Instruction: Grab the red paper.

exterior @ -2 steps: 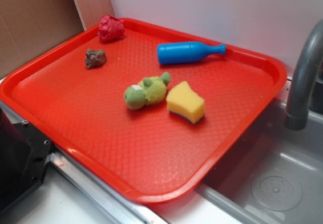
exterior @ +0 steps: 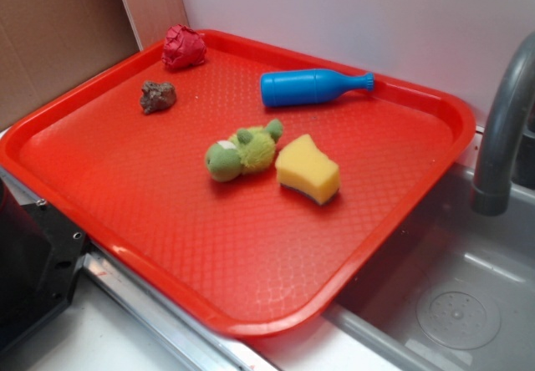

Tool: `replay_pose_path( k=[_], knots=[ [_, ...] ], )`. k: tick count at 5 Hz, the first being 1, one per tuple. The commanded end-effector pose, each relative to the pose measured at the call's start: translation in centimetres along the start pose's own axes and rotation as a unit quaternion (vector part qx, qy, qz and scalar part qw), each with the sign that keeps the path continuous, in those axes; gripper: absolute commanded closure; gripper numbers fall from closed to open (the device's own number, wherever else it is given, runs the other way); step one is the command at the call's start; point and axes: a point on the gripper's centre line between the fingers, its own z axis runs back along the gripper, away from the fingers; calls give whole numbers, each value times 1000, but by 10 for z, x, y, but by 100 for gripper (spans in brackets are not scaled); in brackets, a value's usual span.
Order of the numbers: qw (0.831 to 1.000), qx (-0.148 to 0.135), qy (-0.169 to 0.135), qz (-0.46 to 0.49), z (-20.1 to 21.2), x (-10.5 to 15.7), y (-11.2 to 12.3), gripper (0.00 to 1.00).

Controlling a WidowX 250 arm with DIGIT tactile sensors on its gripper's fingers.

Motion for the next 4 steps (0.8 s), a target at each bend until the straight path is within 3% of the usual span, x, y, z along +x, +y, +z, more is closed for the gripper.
replay_pose_path(
  k=[1, 2, 4],
  knots=[
    [992, 31, -74, 97, -23, 29, 12, 0],
    [990, 3, -102, 94, -34, 41, 19, 0],
    [990, -3, -93, 104, -111, 135, 77, 0]
  ],
)
